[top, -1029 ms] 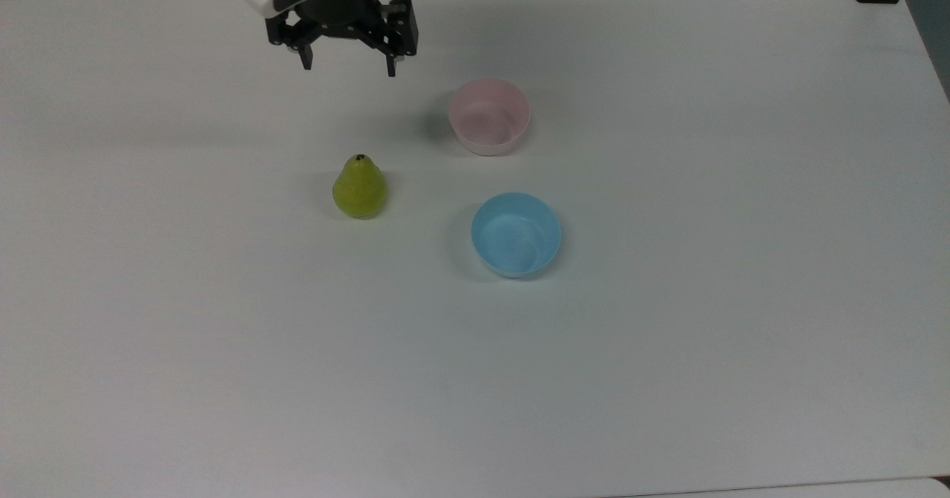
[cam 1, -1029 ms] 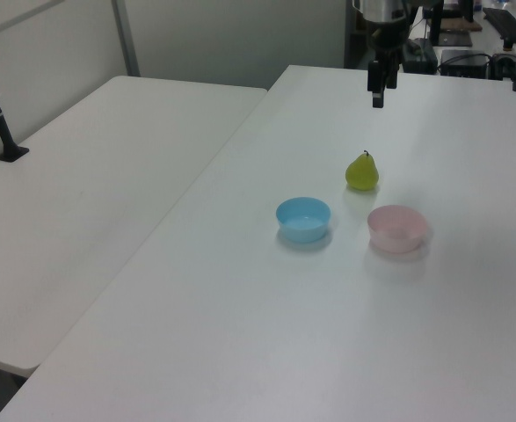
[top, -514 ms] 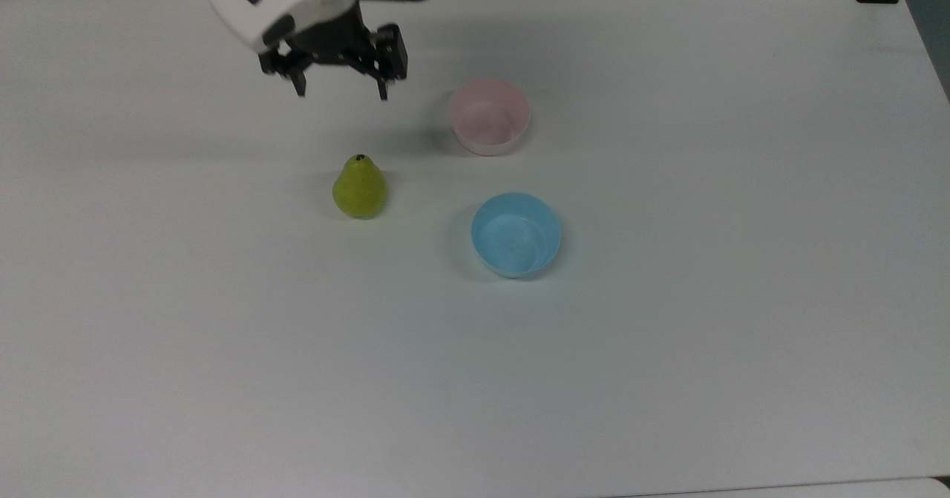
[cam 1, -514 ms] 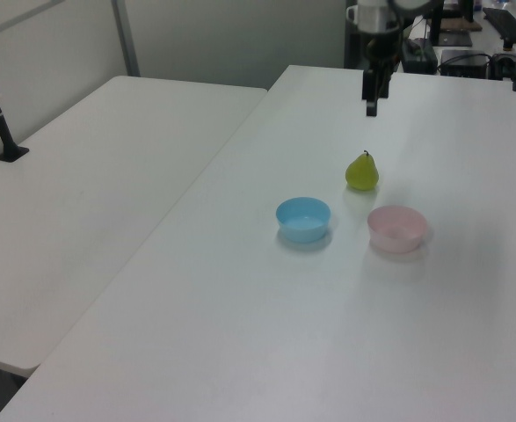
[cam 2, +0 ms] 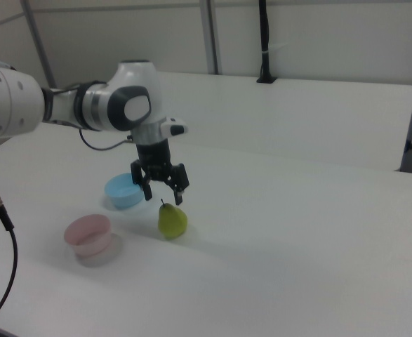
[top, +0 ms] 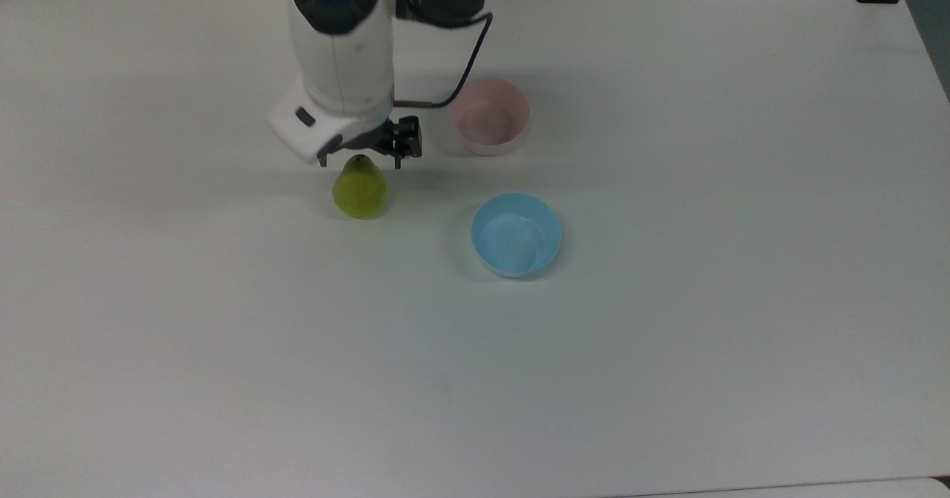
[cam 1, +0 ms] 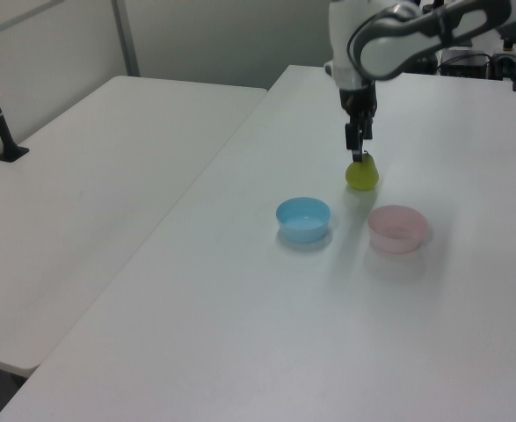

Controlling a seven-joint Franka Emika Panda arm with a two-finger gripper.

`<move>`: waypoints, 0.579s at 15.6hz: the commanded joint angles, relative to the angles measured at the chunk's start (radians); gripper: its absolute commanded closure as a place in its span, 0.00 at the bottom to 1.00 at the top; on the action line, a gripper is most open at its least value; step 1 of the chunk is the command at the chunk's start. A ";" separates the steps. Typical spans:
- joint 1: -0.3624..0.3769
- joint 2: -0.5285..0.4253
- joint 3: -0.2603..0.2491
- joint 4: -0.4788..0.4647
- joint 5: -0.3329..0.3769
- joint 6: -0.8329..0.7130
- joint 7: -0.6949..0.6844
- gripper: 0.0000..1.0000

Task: Place the pear in the bowl
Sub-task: 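Close the gripper around the pear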

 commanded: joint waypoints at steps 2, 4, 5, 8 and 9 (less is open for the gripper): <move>0.038 0.076 -0.029 -0.001 -0.039 0.066 -0.023 0.00; 0.038 0.087 -0.029 -0.002 -0.065 0.083 -0.023 0.00; 0.038 0.091 -0.029 -0.004 -0.072 0.090 -0.023 0.00; 0.039 0.098 -0.029 -0.005 -0.079 0.091 -0.023 0.38; 0.039 0.096 -0.029 -0.005 -0.081 0.091 -0.023 0.49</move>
